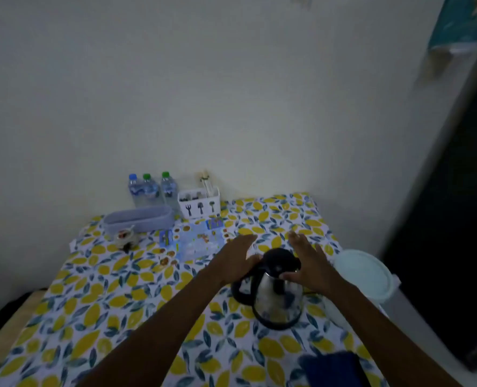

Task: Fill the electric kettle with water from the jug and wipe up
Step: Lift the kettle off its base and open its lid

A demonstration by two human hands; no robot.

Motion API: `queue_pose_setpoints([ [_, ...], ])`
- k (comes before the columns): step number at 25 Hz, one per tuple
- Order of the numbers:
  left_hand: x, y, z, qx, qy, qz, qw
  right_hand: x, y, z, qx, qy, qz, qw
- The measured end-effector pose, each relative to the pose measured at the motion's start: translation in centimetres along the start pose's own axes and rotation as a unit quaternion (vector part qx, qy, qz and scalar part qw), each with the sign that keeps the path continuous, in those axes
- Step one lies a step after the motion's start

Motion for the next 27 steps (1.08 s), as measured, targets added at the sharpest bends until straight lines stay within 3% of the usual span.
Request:
queue_pose_setpoints([
  [5, -5.1, -0.5, -1.0, 0.071, 0.087, -0.035, 0.993, -4.9, 0.0, 1.4, -0.036, -0.005, 0.001, 0.999],
  [10, -7.4, -1.8, -2.2, 0.082, 0.194, 0.037, 0.977, -6.8, -0.4, 1.3, -0.02, -0.105, 0.066, 0.992],
  [12, -7.4, -2.0, -2.6, 0.109, 0.235, 0.026, 0.965, -7.1, -0.1, 1.3, -0.02, -0.138, 0.082, 0.987],
  [18, -6.9, -0.4, -2.4, 0.107, 0.29, 0.06, 0.949, -6.3, 0.9, 0.5, -0.008, -0.156, 0.105, 0.982],
  [22, -6.5, 4.6, -4.7, 0.127, 0.307, 0.092, 0.938, -7.8, 2.6, -2.4, 0.026, -0.171, 0.068, 0.983],
  [27, -6.4, 11.6, -8.2, 0.187, 0.305, 0.078, 0.93, -12.1, 3.8, -6.6, 0.059, -0.143, -0.003, 0.988],
])
Point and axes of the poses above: each hand's wrist, its own y-axis away from the middle knuckle, its own x-axis out of the back of the hand, z = x × y, the point moved 1 cm from there along -y, towards the middle knuckle, and after that the axes turned 6 degrees about -z, right-handed, at the moved point
